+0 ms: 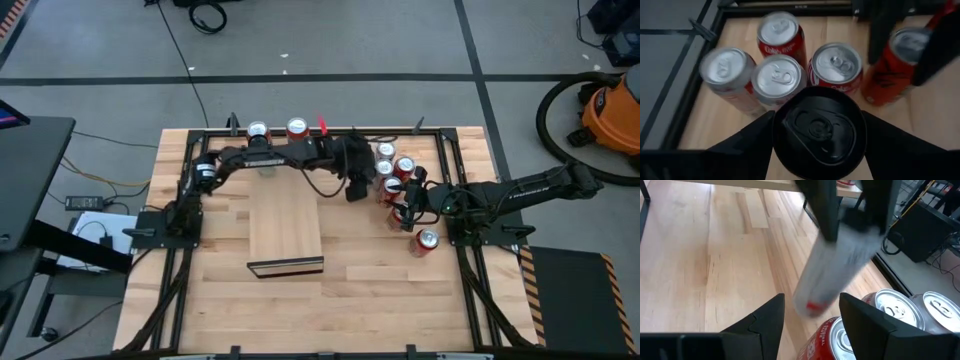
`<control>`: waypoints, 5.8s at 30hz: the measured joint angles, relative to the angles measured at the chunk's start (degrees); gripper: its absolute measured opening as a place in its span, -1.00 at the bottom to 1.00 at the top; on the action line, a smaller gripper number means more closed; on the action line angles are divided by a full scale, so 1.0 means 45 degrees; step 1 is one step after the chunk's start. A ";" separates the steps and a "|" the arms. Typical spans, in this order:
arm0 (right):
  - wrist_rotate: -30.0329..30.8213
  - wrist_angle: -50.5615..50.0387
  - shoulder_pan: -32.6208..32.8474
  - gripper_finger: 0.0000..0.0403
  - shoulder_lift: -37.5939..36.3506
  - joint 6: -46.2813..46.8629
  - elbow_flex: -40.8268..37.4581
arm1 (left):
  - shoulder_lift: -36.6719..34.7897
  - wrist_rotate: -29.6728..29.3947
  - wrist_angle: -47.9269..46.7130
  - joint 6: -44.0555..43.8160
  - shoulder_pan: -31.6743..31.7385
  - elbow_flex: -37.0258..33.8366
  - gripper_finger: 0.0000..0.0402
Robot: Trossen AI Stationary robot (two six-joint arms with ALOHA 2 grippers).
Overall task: Place canned beverage on shelf
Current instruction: Align the white and black soda can with the other white and black soda can on the shelf, then put the top red and silver soda can on the shelf
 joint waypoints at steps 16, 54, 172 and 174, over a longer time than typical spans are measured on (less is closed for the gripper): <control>-0.0105 -0.0008 -0.0004 -0.01 0.0000 0.0059 0.0000 | -0.4091 -0.1734 -0.3000 0.0104 -0.0755 0.0244 0.26; -0.0469 0.0490 0.0000 -0.01 0.0000 0.0124 0.0000 | -0.9279 -0.3514 -0.2791 -0.4011 0.0826 -0.5478 0.27; -0.3066 -0.4616 -0.9211 0.74 0.8129 -0.0163 0.7781 | -0.8975 -0.5867 -0.0179 0.0185 -0.4260 -0.6284 0.35; -0.3244 -0.4684 -0.9532 0.76 0.8494 -0.0408 0.7879 | -0.9019 -0.5867 -0.0105 0.0107 -0.4260 -0.6275 0.35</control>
